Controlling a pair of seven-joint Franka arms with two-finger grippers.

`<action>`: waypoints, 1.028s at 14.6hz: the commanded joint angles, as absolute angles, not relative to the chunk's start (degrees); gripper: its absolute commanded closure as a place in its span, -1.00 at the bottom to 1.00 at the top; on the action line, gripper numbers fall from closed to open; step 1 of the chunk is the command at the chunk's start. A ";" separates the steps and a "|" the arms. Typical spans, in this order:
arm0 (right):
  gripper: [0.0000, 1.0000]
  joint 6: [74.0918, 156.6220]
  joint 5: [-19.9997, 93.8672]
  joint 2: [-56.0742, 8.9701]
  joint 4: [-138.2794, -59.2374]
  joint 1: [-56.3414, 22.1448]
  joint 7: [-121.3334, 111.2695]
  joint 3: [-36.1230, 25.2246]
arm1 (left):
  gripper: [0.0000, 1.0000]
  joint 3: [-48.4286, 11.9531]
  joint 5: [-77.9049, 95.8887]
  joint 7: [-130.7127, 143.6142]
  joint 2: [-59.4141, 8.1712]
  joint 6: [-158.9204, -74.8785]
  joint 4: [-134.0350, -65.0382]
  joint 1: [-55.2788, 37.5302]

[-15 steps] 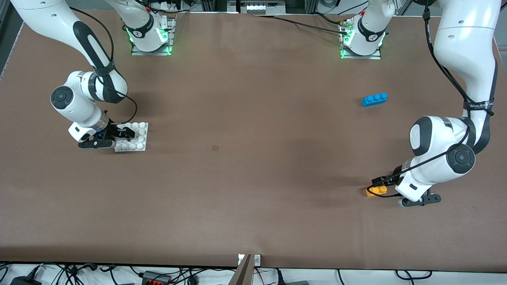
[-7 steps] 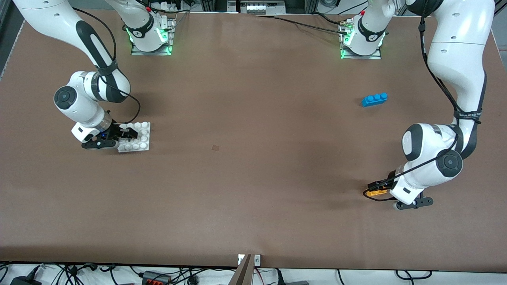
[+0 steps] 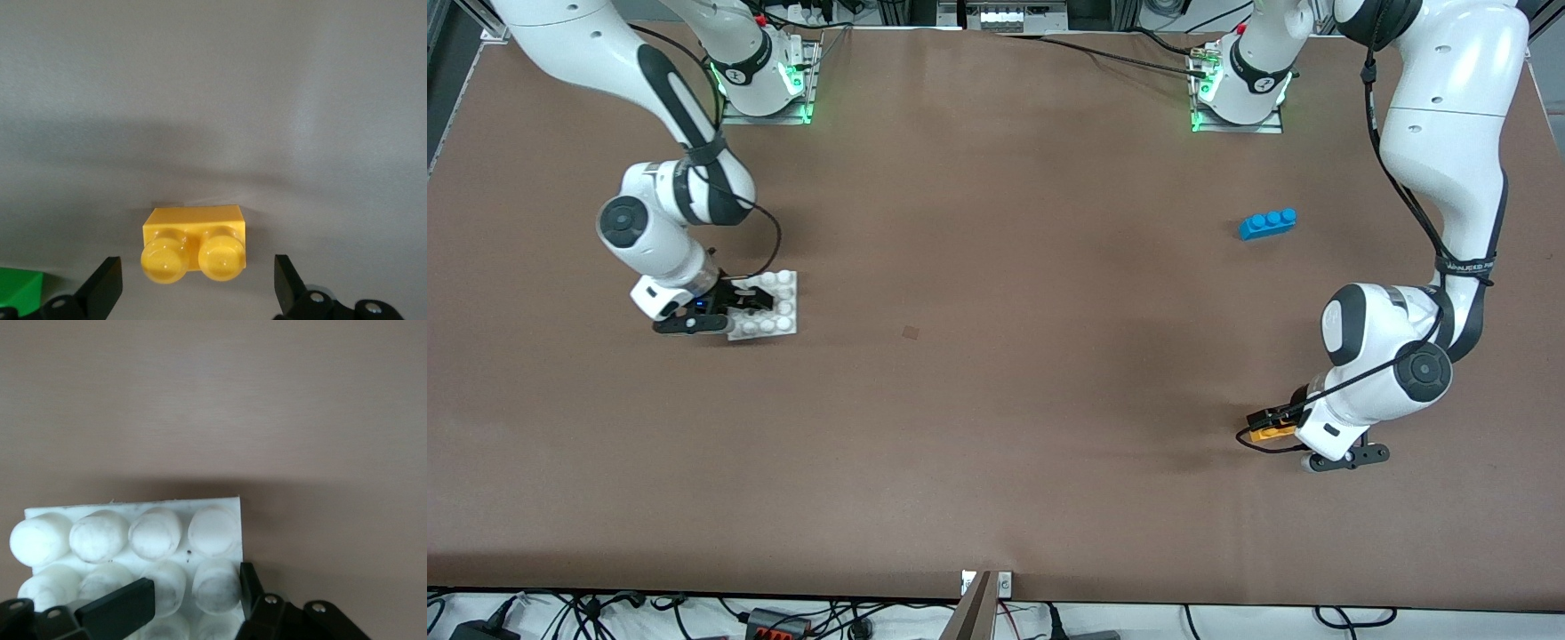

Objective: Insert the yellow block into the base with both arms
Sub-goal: 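Slide the base plate toward the table middle with the right gripper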

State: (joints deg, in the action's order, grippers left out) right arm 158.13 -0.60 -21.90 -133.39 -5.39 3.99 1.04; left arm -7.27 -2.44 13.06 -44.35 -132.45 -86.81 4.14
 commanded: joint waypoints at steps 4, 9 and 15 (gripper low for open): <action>-0.18 158.91 -0.09 -26.53 -129.21 -21.07 24.93 1.14 | -1.00 -6.94 -3.87 14.24 -45.97 -132.63 -85.34 3.08; -0.19 158.91 -0.09 -33.39 -119.55 -29.17 35.05 1.14 | -0.74 -6.94 -6.22 13.89 -45.88 -132.63 -84.99 3.08; -0.20 158.73 -0.09 -37.87 -111.11 -35.23 45.78 1.14 | -0.70 -6.94 -7.82 13.97 -45.97 -132.71 -83.67 3.34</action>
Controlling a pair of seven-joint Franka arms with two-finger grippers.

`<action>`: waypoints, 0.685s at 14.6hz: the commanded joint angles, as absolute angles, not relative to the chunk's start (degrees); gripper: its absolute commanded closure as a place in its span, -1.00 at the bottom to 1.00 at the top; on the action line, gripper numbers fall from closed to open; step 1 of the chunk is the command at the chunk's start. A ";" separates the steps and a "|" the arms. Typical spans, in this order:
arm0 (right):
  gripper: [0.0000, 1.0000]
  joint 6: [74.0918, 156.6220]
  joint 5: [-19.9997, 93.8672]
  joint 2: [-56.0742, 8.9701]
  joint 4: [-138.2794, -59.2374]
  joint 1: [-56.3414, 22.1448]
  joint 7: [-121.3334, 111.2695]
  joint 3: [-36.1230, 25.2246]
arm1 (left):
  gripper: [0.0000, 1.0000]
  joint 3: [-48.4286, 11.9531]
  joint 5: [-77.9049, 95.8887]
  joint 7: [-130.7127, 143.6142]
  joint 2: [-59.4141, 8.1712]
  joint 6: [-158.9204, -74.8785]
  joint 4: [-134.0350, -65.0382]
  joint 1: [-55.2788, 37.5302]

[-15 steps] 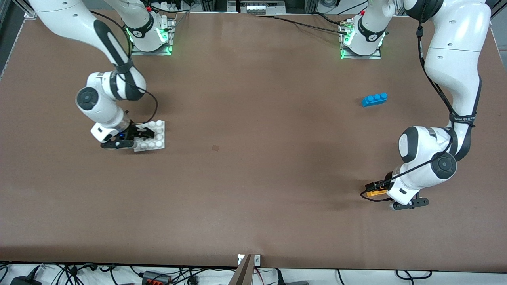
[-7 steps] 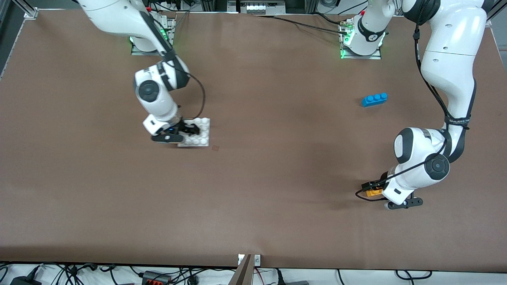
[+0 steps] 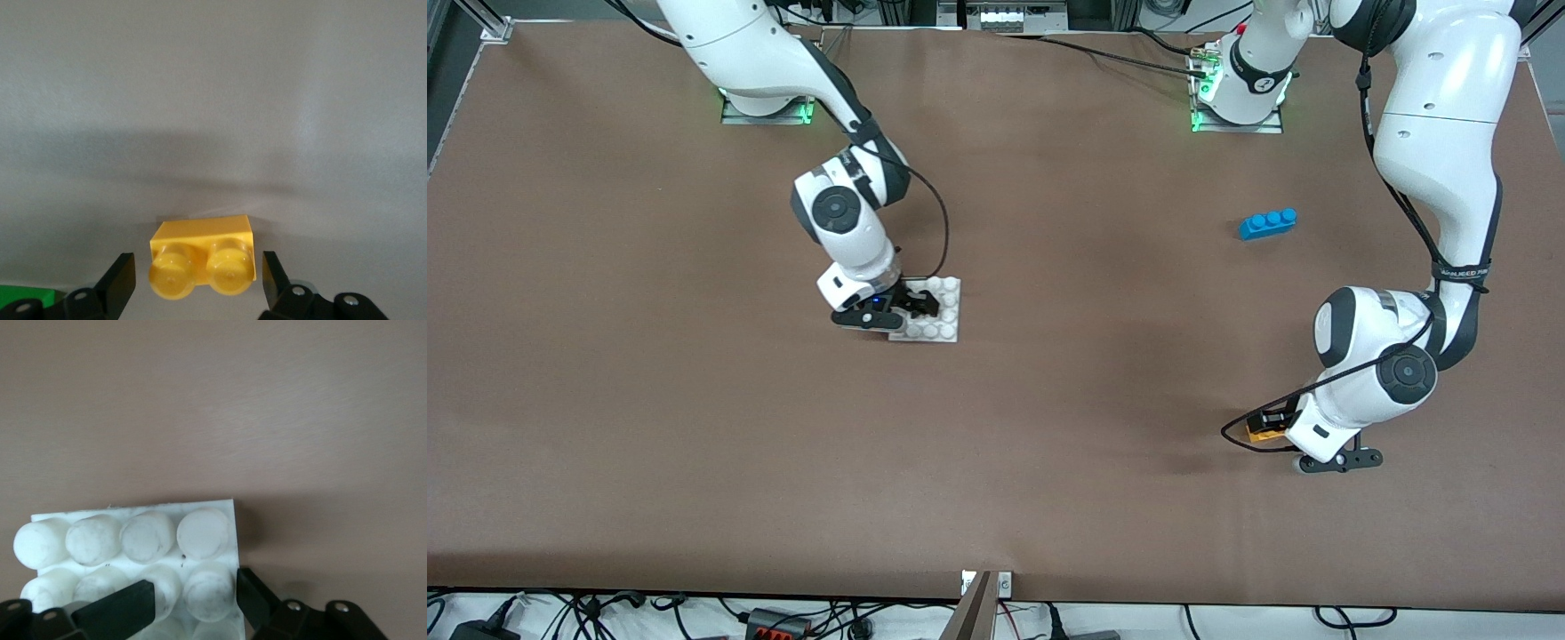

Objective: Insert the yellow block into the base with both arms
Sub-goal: 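Slide the base plate toward the table middle with the right gripper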

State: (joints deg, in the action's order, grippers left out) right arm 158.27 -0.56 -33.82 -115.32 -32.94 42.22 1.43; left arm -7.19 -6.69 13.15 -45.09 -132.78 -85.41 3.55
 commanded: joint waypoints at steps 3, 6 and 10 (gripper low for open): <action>-0.20 158.73 0.17 -39.11 -107.85 -36.91 48.59 1.32 | -0.71 -6.86 -8.00 13.98 -46.40 -136.30 -83.76 3.34; -0.20 158.73 0.18 -39.99 -105.22 -38.76 50.01 1.41 | -0.70 -6.86 -8.00 13.89 -47.02 -137.46 -83.76 3.52; -0.20 158.82 0.09 -41.04 -103.63 -40.86 50.62 1.32 | -0.71 -6.94 -8.09 14.33 -46.93 -137.46 -84.29 3.87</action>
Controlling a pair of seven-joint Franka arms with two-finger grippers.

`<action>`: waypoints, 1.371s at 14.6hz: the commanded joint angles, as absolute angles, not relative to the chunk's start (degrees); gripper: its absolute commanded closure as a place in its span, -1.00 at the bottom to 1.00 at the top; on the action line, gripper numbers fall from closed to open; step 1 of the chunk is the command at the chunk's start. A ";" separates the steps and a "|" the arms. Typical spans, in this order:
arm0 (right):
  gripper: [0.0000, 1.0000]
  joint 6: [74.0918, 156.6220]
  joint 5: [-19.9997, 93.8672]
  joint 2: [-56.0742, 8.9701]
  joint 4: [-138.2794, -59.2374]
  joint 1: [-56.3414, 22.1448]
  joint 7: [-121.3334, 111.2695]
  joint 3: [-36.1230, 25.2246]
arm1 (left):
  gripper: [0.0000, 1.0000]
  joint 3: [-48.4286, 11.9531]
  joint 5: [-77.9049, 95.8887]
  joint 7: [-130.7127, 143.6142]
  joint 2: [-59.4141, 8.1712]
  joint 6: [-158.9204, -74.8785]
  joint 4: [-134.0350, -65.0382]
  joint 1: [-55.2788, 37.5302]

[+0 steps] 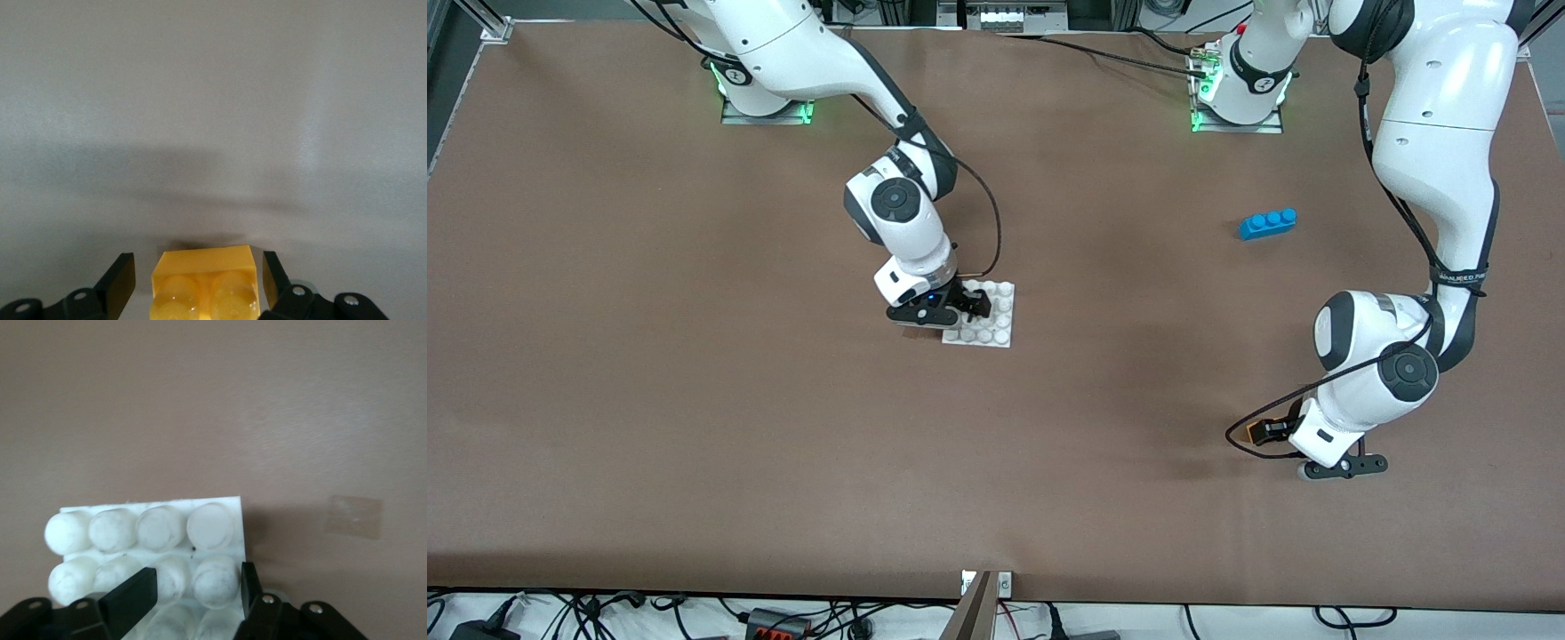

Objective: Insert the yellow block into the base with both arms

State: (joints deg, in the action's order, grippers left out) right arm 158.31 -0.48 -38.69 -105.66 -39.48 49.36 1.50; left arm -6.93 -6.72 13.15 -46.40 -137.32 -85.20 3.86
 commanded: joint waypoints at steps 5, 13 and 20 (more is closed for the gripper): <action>-0.20 158.82 0.18 -44.82 -98.18 -41.31 50.54 2.28 | -0.70 -6.94 -8.09 14.50 -47.28 -137.03 -84.64 3.87; -0.32 157.86 0.79 -42.82 -97.73 -41.84 51.42 3.16 | -0.60 -6.94 -7.56 14.59 -47.02 -136.58 -85.43 3.78; -0.99 135.39 -0.09 -29.12 -97.73 -41.22 49.31 -2.10 | -0.45 -7.65 -7.38 15.20 -46.76 -134.48 -85.43 4.13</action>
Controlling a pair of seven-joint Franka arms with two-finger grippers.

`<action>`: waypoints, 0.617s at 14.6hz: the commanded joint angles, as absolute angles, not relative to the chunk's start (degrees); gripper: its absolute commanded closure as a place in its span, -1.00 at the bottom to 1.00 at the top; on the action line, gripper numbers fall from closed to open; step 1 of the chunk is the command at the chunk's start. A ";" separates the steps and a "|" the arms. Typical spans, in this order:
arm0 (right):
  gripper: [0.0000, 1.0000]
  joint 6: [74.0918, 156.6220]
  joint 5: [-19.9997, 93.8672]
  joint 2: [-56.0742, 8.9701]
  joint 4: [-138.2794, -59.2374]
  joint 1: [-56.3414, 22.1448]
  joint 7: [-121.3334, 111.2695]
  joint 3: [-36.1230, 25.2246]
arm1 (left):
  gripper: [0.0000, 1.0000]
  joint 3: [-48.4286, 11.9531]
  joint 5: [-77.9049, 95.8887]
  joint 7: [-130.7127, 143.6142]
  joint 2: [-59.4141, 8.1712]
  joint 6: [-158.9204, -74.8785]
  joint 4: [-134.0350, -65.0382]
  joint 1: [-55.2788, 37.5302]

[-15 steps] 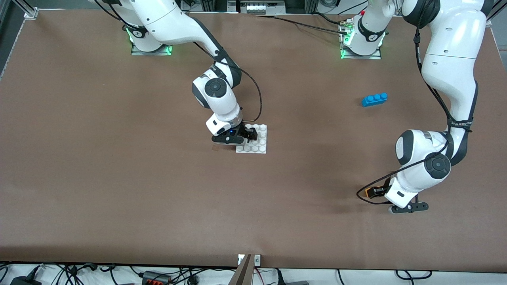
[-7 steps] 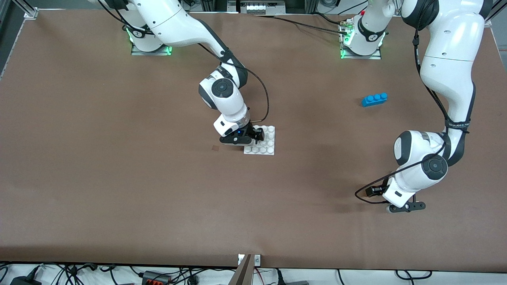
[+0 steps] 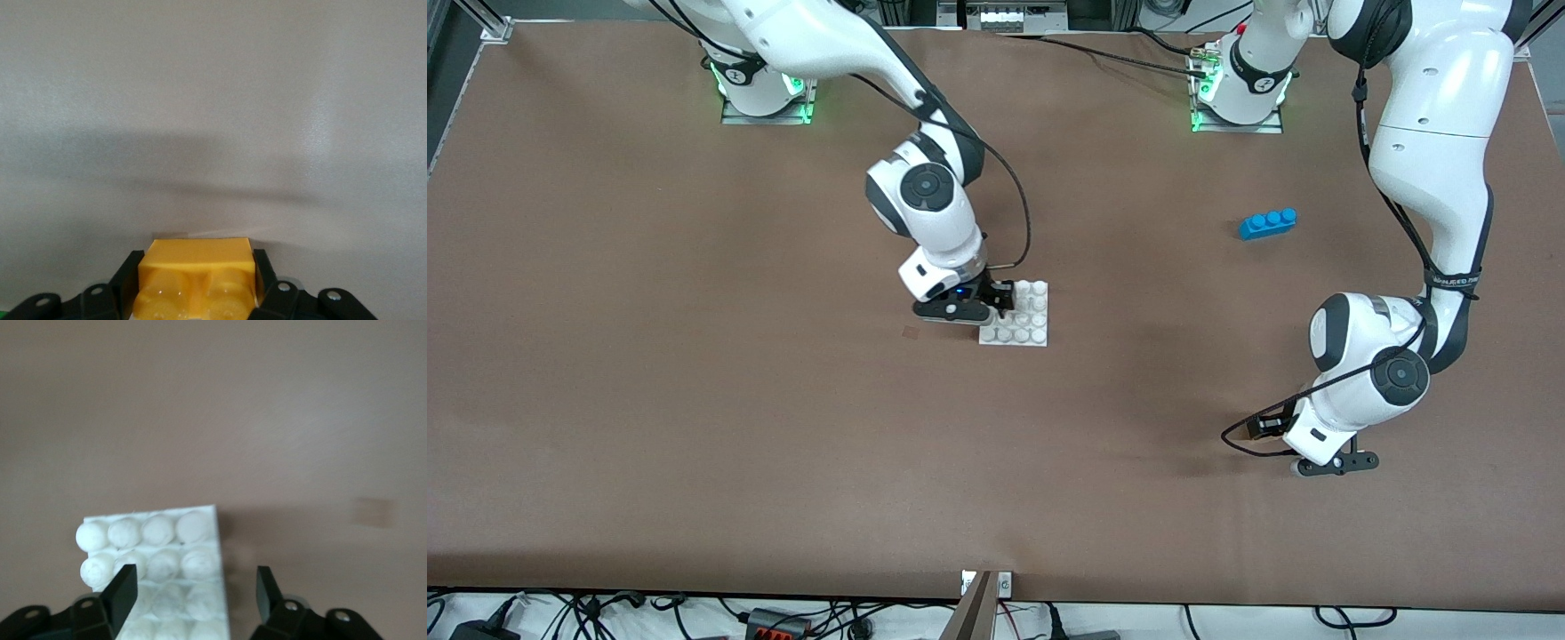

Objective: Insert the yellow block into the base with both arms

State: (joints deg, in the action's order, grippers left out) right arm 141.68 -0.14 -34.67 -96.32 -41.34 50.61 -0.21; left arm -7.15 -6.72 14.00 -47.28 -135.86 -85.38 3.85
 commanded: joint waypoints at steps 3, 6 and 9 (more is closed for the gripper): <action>-1.00 124.49 -0.09 -21.99 -97.47 -41.13 43.97 -7.45 | -0.42 -7.73 -7.30 16.08 -46.41 -132.81 -85.43 3.96; -1.00 110.44 -0.09 -15.32 -97.38 -40.87 31.86 -11.85 | -0.04 -8.43 -7.29 17.40 -45.09 -129.47 -85.34 3.43; -1.00 98.29 -0.09 -8.99 -97.21 -40.25 15.26 -18.96 | 0.02 -10.02 -7.56 17.05 -44.30 -128.32 -84.99 3.25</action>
